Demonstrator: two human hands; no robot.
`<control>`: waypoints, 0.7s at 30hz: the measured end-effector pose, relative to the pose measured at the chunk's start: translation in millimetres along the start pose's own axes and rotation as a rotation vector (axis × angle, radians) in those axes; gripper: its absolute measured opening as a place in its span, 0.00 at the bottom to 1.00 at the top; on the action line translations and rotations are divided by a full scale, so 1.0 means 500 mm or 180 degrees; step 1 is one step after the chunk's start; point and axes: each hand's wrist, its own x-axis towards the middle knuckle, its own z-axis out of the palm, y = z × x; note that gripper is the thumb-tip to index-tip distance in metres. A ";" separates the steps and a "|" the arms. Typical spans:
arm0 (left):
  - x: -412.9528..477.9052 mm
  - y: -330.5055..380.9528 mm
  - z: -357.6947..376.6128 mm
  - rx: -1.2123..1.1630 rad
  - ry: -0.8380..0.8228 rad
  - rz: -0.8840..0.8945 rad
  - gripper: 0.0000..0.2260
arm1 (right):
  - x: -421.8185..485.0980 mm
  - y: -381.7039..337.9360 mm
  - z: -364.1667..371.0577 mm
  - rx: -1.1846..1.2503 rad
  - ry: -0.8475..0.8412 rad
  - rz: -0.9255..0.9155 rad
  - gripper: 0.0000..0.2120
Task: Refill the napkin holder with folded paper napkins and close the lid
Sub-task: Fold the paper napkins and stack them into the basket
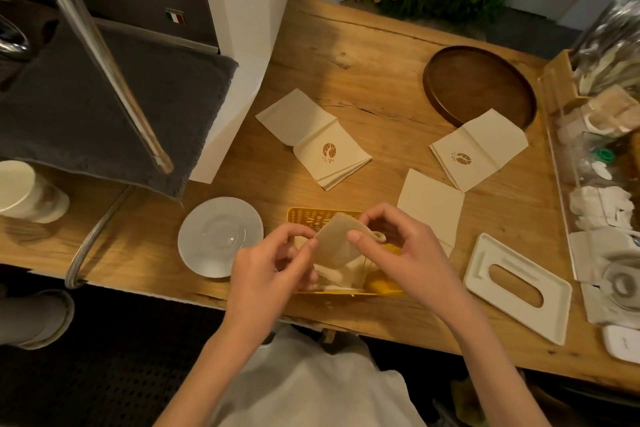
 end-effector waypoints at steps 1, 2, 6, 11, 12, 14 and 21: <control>0.000 0.001 0.000 -0.0014 0.0004 -0.0003 0.05 | -0.003 -0.003 -0.002 0.0043 -0.0015 -0.0014 0.04; 0.000 0.002 -0.001 0.0024 0.0000 0.0018 0.06 | -0.005 -0.005 -0.004 0.0076 -0.0035 -0.0030 0.05; 0.002 0.000 -0.004 0.0170 -0.0037 0.0088 0.06 | -0.012 -0.014 -0.007 -0.0050 -0.0192 -0.0166 0.09; 0.002 0.004 0.001 0.0244 -0.0003 0.0123 0.06 | -0.017 -0.008 0.002 -0.0425 0.0048 -0.0407 0.08; 0.002 0.003 0.002 0.0272 0.0003 0.0130 0.05 | -0.018 -0.007 0.002 -0.0423 0.0081 -0.0430 0.07; 0.003 0.001 0.002 0.0280 0.0003 0.0124 0.05 | -0.019 -0.009 0.002 -0.0406 0.0113 -0.0446 0.06; 0.002 -0.003 0.004 0.0269 -0.0077 0.0092 0.03 | -0.016 -0.019 0.004 -0.0467 0.0211 -0.0640 0.04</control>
